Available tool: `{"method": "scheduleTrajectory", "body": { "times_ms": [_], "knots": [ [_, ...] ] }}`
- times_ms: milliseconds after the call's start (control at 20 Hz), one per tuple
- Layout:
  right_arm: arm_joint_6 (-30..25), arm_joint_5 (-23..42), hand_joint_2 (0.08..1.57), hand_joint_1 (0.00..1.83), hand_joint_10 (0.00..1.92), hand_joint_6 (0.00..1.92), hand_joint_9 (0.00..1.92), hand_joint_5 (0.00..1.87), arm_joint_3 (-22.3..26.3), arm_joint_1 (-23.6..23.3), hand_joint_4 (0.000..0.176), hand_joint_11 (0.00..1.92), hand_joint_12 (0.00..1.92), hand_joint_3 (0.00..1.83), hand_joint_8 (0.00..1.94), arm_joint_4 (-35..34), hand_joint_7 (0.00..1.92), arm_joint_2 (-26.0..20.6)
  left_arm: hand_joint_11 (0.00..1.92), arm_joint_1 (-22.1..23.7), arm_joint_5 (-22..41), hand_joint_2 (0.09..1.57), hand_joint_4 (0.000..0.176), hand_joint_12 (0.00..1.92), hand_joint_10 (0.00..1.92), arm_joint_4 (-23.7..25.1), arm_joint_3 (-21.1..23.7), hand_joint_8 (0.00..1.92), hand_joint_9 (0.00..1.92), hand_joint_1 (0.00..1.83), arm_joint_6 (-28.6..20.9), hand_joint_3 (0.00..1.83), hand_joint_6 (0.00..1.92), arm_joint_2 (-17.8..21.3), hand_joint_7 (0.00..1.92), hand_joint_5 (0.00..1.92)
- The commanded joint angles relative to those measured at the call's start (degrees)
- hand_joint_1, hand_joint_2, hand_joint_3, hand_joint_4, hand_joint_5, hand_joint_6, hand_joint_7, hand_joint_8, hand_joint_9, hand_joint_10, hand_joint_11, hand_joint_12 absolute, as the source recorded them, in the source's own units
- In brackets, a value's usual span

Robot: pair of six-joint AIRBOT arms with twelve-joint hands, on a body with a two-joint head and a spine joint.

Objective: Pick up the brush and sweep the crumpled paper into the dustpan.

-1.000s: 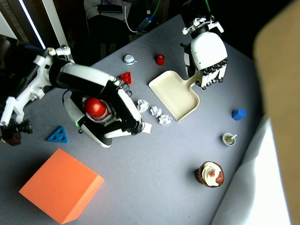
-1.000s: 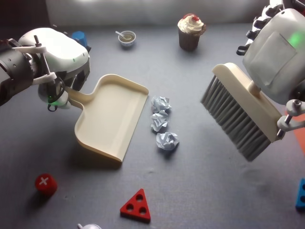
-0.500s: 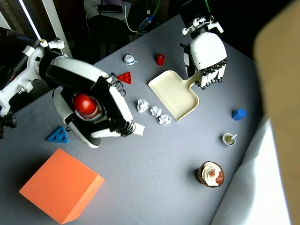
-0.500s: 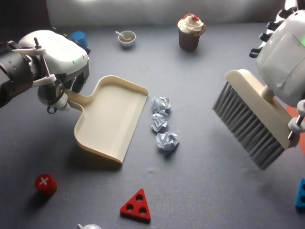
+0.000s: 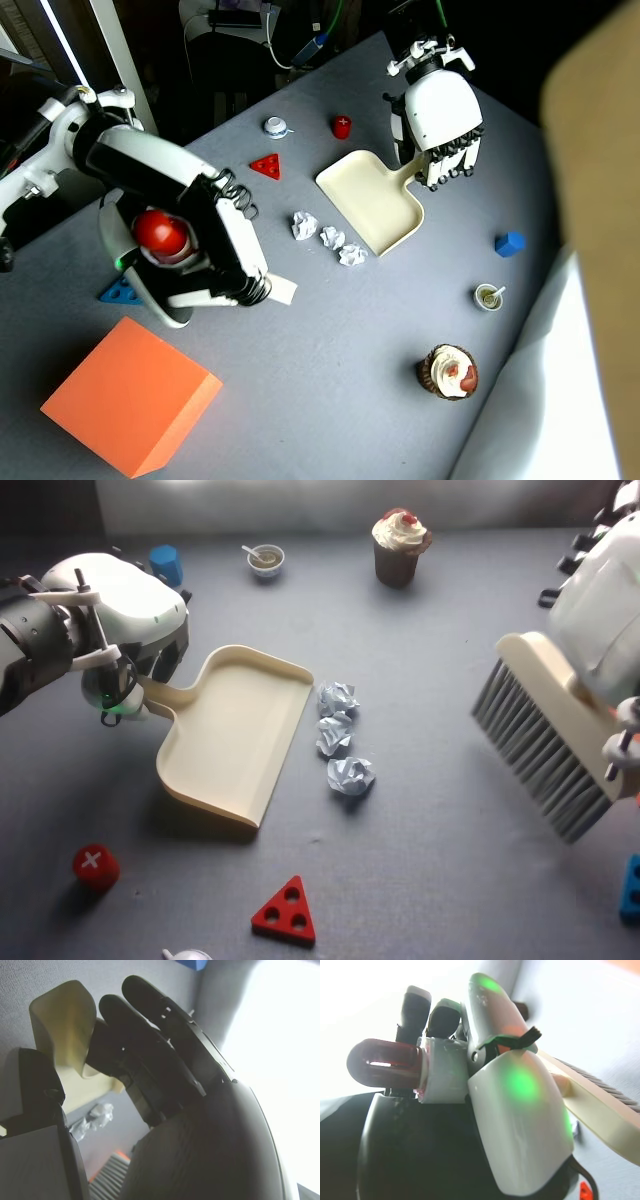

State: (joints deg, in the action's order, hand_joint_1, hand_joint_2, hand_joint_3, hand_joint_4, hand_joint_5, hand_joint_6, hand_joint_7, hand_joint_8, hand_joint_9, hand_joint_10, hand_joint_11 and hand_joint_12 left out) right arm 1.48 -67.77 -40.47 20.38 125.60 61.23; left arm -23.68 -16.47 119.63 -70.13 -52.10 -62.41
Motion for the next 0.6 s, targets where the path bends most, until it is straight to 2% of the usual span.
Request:
{"method": "scheduleTrajectory", "body": {
  "times_ms": [0,150,300,400,550],
  "knots": [
    [1.33,-5.13,1.2,1.57,1.92,1.92,0.74,0.86,0.3,-0.35,0.169,0.71,1.92,0.0,1.94,6.35,0.76,-0.37,0.84,0.06,-4.18,1.06,0.0,0.63,0.0,1.86,-0.01,0.48,1.15,1.26,0.27,0.0,1.03,0.25,1.2,1.03],
    [2.22,-6.48,1.2,1.57,1.92,1.92,0.71,0.86,0.4,-0.29,0.173,0.7,1.92,0.0,1.94,6.59,0.74,0.35,0.83,-0.34,-4.2,1.07,0.0,0.63,0.0,1.87,0.1,0.53,1.15,1.25,0.24,0.0,1.05,0.15,1.17,1.02],
    [3.14,-5.86,1.19,1.58,1.92,1.92,0.75,0.86,0.35,-0.14,0.176,0.67,1.92,0.0,1.94,5.95,0.78,1.35,0.86,-0.57,-4.25,1.07,0.0,0.63,0.0,1.88,0.16,0.48,1.16,1.26,0.19,0.0,1.05,0.0,1.2,1.02],
    [5.39,-5.66,1.2,1.57,1.92,1.92,0.74,0.86,0.23,0.35,0.176,0.68,1.92,0.0,1.94,6.06,0.77,2.65,0.87,-0.58,-4.25,1.06,0.0,0.62,0.0,1.89,0.16,0.43,1.17,1.26,0.17,0.0,1.02,-0.06,1.22,1.04],
    [8.64,-3.77,1.21,1.56,1.92,1.92,0.72,0.84,0.64,1.77,0.173,0.68,1.92,0.0,1.94,6.7,0.73,3.54,0.84,-0.53,-4.31,1.07,0.0,0.63,0.0,1.94,0.16,0.5,1.15,1.26,0.17,0.0,1.02,-0.07,1.18,1.04]
  ]
}}
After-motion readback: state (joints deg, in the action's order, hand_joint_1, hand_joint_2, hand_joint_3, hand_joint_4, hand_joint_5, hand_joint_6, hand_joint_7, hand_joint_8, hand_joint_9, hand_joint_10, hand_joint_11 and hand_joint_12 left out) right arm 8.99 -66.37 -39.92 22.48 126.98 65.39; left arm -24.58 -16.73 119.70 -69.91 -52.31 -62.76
